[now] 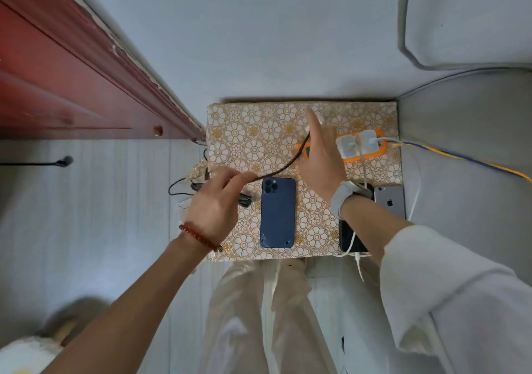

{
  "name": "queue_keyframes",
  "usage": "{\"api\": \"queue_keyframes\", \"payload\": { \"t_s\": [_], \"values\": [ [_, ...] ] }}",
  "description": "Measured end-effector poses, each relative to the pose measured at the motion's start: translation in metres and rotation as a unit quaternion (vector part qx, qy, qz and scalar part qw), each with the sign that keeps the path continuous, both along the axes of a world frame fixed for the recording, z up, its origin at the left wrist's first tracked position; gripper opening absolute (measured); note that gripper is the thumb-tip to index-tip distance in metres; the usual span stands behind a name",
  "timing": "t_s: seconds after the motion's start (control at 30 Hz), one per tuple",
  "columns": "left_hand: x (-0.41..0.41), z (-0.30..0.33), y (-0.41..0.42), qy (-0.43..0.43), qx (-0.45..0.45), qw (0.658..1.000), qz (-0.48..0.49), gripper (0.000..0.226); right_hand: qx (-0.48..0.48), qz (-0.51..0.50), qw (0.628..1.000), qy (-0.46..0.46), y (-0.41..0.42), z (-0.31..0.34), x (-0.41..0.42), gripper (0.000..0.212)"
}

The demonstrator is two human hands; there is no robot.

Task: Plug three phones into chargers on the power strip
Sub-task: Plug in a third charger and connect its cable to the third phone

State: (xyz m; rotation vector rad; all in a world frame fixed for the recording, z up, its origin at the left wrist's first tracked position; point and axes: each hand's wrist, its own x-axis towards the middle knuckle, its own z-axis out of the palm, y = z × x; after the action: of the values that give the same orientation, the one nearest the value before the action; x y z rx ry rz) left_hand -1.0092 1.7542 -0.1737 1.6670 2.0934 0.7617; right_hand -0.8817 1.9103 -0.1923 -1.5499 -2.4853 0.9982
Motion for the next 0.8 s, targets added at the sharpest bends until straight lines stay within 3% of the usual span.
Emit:
{"api": "queue_keyframes", "payload": {
  "t_s": [0.13,0.23,0.37,0.8],
  "values": [
    [0.001,0.015,-0.009,-0.025,0.021,0.999,0.012,0.037,0.053,0.1,0.992,-0.06,0.011,-0.001,0.002,0.022],
    [-0.001,0.019,-0.012,-0.036,0.032,0.998,0.04,0.022,0.068,0.131,0.986,-0.079,0.025,0.003,0.014,0.021],
    [0.006,0.016,-0.01,-0.053,0.019,0.995,0.082,0.029,0.052,0.135,0.988,-0.056,0.052,0.016,0.024,0.025],
    [0.009,-0.003,0.013,-0.062,0.015,0.98,0.189,0.02,0.016,0.166,0.98,-0.11,0.073,0.015,0.035,0.016]
  ]
}}
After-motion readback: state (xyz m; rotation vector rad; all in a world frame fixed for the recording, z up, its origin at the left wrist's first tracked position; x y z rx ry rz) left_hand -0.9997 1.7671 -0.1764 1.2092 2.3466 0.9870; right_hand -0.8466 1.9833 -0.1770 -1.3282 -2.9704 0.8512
